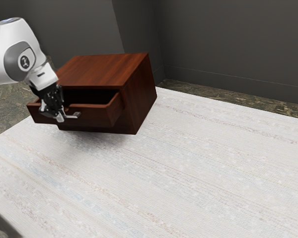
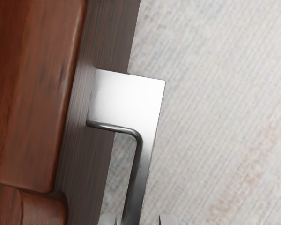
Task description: Pull the drawer handle with one arm to open the drawer
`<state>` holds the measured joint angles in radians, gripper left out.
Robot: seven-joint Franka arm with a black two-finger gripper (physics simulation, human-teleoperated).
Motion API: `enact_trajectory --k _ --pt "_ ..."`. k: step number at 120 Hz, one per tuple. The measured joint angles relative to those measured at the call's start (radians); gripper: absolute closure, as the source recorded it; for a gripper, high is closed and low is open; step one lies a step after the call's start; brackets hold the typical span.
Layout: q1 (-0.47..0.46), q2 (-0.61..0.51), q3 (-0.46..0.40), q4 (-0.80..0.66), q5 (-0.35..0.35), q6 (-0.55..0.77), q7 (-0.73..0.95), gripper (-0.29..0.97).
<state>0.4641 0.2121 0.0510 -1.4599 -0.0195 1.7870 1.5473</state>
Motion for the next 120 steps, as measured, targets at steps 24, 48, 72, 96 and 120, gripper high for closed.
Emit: enact_trajectory --k 24,48,72,96,120 --pt "0.004 -0.044 -0.002 -0.052 0.005 0.002 -0.005 0.68" --pt "0.007 -0.084 -0.004 -0.104 0.010 0.007 -0.010 0.65" --pt "0.009 -0.126 -0.004 -0.153 0.013 0.010 -0.013 0.67" --pt "0.012 -0.169 -0.003 -0.188 0.017 0.016 -0.015 0.68" --pt "0.043 -0.260 -0.021 -0.187 0.030 0.011 -0.015 0.49"
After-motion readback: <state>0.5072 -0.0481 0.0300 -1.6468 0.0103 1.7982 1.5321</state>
